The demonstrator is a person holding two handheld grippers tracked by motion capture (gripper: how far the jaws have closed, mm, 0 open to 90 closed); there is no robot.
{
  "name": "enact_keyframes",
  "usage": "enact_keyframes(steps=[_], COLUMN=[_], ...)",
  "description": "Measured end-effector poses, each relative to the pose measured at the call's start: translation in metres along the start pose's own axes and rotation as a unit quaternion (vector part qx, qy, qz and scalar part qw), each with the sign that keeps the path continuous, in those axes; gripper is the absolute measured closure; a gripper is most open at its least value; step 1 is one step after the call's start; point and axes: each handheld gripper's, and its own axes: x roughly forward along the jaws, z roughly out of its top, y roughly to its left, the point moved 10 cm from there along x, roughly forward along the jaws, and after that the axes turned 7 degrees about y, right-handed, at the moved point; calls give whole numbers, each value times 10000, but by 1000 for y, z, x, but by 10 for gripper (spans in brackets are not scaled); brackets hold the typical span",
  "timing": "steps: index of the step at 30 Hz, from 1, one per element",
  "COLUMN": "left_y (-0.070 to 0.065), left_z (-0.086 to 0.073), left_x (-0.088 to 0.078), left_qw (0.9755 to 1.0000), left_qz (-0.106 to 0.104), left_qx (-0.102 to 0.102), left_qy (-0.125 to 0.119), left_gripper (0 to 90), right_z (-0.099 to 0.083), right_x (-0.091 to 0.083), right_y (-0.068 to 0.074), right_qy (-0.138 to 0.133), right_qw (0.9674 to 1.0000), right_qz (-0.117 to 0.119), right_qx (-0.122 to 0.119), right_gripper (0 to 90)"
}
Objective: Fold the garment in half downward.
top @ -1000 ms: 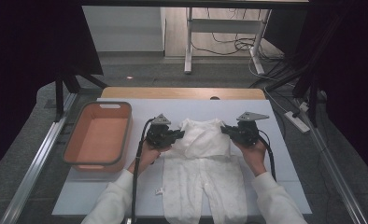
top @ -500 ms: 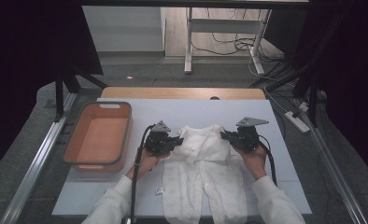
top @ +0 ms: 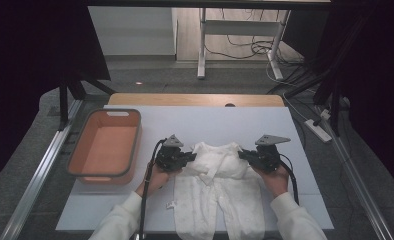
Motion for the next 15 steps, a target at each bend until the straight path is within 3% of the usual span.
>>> enact_keyframes(steps=[15], left_y=[-3], left_z=[-5], left_x=[-6], left_qw=[10000], left_qz=[20], left_qx=[1], left_qy=[-19], left_gripper=[844], right_z=[-6], right_x=[-6], right_y=[7], right_qy=[38], right_qw=[9999], right_qz=[95], right_qx=[-29], right_gripper=[845])
